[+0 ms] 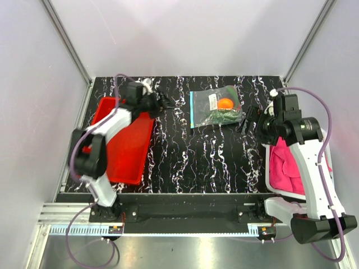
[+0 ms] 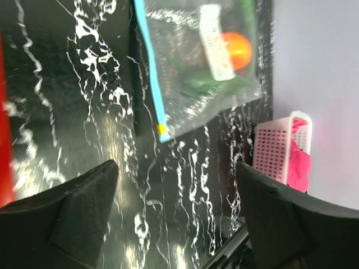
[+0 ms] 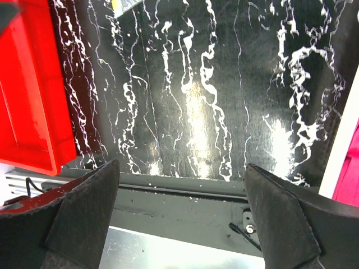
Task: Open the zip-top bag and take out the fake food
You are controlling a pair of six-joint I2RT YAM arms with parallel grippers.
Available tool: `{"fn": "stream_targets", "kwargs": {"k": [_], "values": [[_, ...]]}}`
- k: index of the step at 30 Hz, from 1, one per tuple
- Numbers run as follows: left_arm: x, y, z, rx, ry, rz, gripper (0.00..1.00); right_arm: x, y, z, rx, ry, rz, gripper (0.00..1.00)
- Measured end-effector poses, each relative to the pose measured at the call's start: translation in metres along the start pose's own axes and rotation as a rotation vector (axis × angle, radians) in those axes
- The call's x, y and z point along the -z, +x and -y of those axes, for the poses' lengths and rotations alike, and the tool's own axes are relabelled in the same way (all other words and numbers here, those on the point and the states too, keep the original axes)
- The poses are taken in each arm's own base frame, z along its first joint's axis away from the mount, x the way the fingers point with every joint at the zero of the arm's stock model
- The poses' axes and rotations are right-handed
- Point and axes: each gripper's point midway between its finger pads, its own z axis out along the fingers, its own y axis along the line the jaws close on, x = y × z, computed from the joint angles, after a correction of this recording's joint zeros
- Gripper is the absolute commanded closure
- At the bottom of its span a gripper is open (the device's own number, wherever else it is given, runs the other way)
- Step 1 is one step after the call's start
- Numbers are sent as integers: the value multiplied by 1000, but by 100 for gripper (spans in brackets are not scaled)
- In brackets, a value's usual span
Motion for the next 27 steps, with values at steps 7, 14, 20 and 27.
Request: {"fn": "stream_targets", "kwargs": {"k": [7, 14, 20, 27], "values": [[-98, 19, -25, 32, -24, -158, 23, 4, -12, -5, 51, -11, 20, 0], [-142, 39, -34, 29, -50, -232, 30, 5, -8, -6, 63, -19, -1, 0], [-157, 57, -39, 38, -46, -274, 34, 6, 1, -11, 74, -46, -39, 0], [-167, 60, -39, 62, -26, -270, 53, 0, 19, -14, 101, -53, -102, 0]]}}
